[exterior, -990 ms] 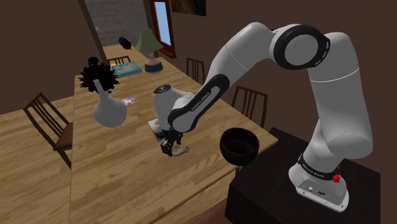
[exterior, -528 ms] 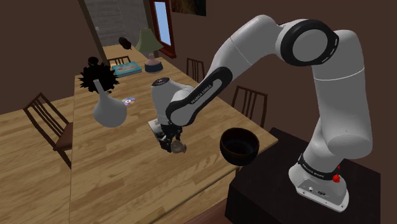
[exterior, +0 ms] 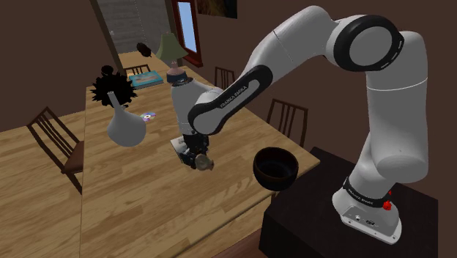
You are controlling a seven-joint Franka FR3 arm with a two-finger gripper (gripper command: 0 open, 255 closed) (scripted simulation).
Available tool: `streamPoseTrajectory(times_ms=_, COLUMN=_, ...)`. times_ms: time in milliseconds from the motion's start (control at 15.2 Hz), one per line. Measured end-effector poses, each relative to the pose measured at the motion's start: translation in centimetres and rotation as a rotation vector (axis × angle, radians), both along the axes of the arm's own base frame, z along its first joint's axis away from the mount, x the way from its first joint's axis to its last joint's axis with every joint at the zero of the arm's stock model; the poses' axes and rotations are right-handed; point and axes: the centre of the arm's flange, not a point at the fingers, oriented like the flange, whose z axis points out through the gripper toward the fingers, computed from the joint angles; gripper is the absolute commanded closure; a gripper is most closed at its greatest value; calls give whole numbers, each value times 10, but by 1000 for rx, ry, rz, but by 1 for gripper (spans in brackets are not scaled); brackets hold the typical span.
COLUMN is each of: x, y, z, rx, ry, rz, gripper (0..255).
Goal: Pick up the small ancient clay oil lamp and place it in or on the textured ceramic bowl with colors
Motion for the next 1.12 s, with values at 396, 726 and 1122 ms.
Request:
streamPoseTrajectory(times_ms=396, x=0, y=-1, z=31, rx=0, ry=0, rz=0, gripper=255)
streamPoseTrajectory(times_ms=726, x=0, y=0, z=59, rx=0, ry=0, rz=0, gripper=255)
streamPoseTrajectory(times_ms=1122, x=0, y=0, z=91, rx=0, ry=0, rz=0, gripper=255)
